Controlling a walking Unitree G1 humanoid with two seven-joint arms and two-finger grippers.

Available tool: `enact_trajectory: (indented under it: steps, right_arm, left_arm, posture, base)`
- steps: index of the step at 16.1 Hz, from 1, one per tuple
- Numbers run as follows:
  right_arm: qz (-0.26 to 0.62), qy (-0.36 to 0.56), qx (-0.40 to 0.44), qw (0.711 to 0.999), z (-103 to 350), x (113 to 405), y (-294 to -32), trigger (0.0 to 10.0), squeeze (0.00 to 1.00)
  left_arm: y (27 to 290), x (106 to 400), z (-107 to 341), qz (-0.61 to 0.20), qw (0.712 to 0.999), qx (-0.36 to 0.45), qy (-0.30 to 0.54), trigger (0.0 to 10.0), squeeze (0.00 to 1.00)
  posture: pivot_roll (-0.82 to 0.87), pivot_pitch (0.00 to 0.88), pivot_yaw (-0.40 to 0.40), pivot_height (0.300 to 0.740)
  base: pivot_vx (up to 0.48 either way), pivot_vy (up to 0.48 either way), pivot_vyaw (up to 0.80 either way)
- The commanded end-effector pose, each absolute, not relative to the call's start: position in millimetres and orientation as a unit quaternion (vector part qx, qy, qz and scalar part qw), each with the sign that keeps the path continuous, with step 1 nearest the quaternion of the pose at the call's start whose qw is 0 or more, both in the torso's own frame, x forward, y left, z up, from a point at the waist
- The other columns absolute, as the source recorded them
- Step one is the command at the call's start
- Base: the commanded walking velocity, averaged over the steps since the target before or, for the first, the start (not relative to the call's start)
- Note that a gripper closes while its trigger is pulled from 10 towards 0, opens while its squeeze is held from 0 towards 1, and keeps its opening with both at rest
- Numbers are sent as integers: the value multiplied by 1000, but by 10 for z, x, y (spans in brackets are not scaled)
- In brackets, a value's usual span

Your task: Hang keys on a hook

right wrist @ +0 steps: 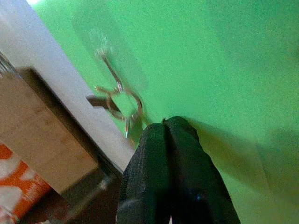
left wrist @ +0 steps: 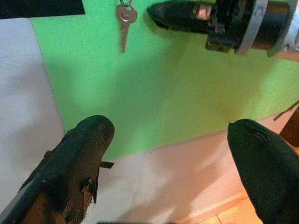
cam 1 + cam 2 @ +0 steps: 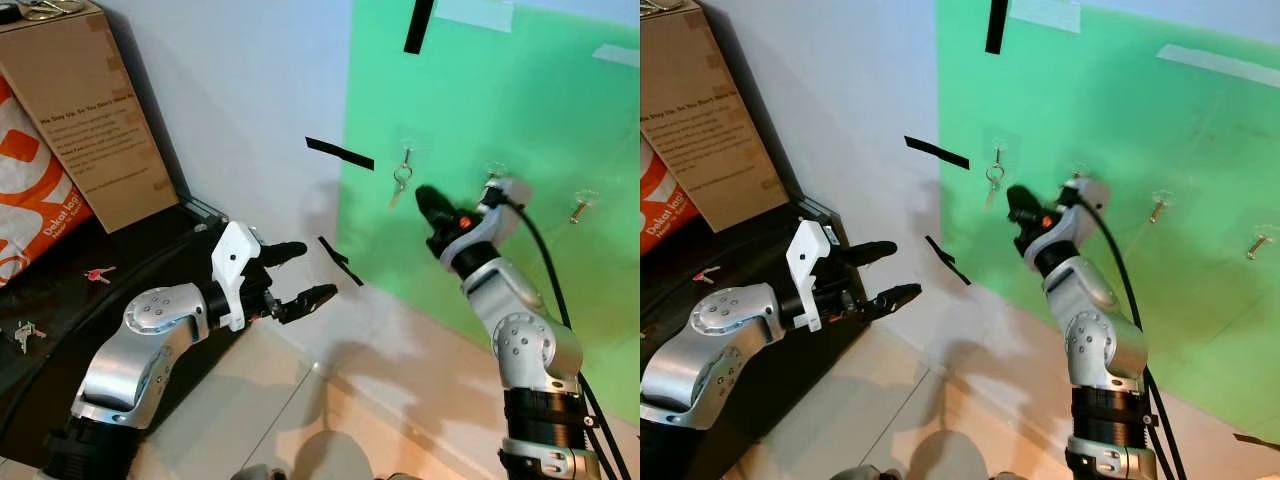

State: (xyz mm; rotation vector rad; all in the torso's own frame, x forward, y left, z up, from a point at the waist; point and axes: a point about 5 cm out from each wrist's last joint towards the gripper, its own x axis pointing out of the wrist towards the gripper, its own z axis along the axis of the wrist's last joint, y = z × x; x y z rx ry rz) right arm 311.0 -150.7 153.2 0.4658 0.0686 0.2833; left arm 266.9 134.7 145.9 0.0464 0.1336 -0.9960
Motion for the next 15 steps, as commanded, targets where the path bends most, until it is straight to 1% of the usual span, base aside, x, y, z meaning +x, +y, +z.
enact_trajectory:
  steps: [1,2,3,4,5,6,8,9,11,12,14,15]
  right_arm:
    - [127,44,160,978,1462,3043,-1545,10000,1000]
    - [106,33,63,992,1427,2966,-1602,10000,1000]
    - [103,19,55,993,1444,2909,-1619,10000,1000]
    - [104,13,63,993,1451,2831,-1614,10000,1000]
    - [104,8,57,993,1455,2797,-1608,10000,1000]
    - [86,16,46,995,1388,2739,-1617,10000,1000]
    - [77,21,45,996,1346,2710,-1618,10000,1000]
    - [58,18,35,998,1331,2692,-1631,10000,1000]
    - [43,19,30,998,1325,2672,-1646,10000,1000]
    - [43,19,41,998,1328,2650,-1635,10000,1000]
    - [32,25,51,998,1321,2614,-1640,10000,1000]
    - [29,29,50,998,1309,2609,-1654,10000,1000]
  left_arm:
    - [1353,2677,1521,-465,884,25,45,10000,0]
    - [1382,2723,1519,-436,899,31,37,10000,0]
    - [1420,2775,1495,-405,913,44,39,10000,0]
    - [1490,2844,1436,-356,931,70,50,10000,0]
    - [1522,2868,1416,-333,938,79,54,10000,0]
    - [1564,2903,1406,-287,953,82,56,10000,0]
    - [1567,2916,1425,-269,959,83,47,10000,0]
    - [1571,2914,1415,-255,962,88,44,10000,0]
    - [1550,2907,1381,-249,963,88,46,10000,0]
    - [1531,2912,1345,-231,968,88,45,10000,0]
    - [1542,2944,1332,-177,980,90,20,10000,8]
    - [1565,2952,1330,-162,982,96,17,10000,35]
  posture:
    - [-58,0,10,740]
    - [-62,0,7,740]
    - [-66,0,5,740]
    - [-75,0,4,740]
    - [-81,0,6,740]
    - [-100,0,12,740]
    - [-113,0,22,740]
    - [-128,0,37,740]
    - [-138,0,50,740]
    - [-144,0,62,740]
    - [-142,0,51,740]
    - [-134,0,38,740]
  base:
    - [0,0,0]
    - [0,0,0]
    - [0,0,800]
    - [0,0,800]
    - [0,0,800]
    - [0,0,800]
    - [0,0,800]
    - [0,0,800]
    - [0,0,800]
    - [0,0,800]
    - [0,0,800]
    - [0,0,800]
